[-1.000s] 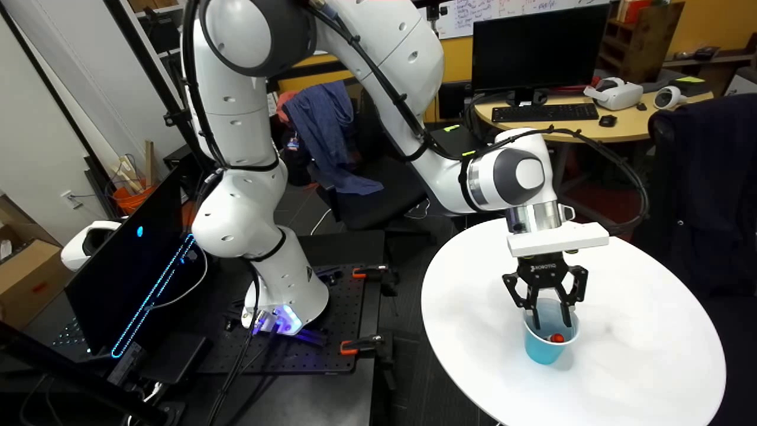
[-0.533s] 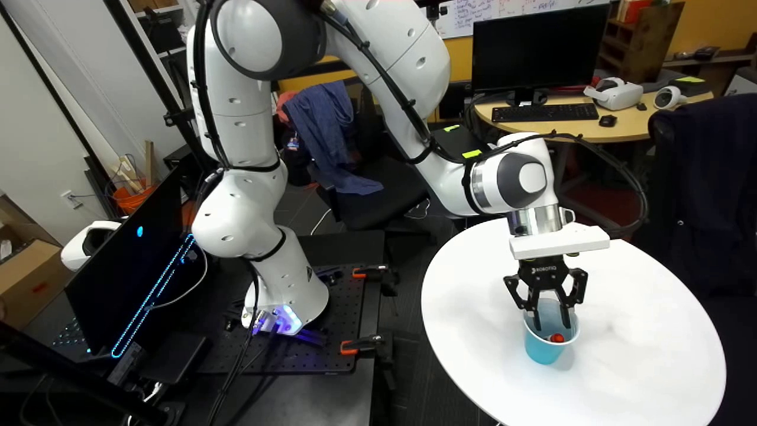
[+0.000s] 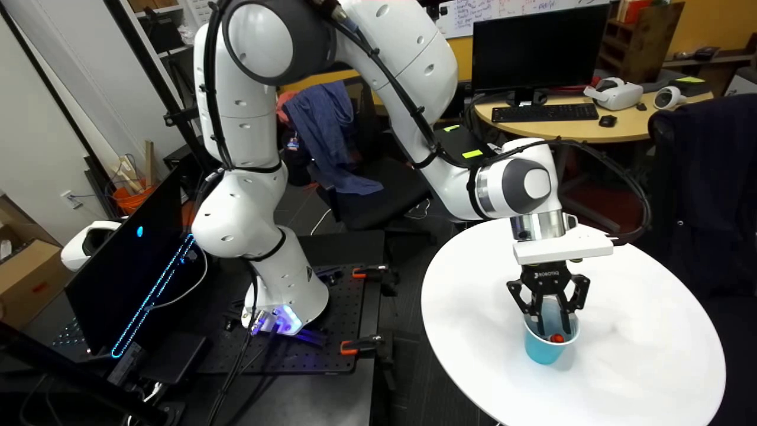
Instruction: Remove the marker from the blue cup
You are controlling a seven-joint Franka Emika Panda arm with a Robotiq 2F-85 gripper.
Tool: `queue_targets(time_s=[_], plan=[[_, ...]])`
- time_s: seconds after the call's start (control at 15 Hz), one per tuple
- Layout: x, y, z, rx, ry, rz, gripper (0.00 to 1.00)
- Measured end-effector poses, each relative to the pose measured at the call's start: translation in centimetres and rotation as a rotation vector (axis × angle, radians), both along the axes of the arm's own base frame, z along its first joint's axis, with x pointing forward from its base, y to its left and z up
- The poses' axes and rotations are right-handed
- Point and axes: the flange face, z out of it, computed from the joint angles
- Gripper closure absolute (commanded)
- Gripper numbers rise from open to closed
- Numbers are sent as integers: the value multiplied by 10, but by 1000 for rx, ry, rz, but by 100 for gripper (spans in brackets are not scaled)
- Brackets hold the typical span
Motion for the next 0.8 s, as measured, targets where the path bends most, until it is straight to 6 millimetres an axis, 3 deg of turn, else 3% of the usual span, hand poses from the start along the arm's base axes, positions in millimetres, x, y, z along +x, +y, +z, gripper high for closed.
queue_targets(time_s=[0.53, 0.67, 0.73, 0.8], plan=[[6, -7, -10, -7, 15, -20, 56], [7, -9, -13, -12, 21, -25, 81], [8, -9, -14, -15, 24, -28, 83], [8, -10, -15, -18, 27, -30, 92]])
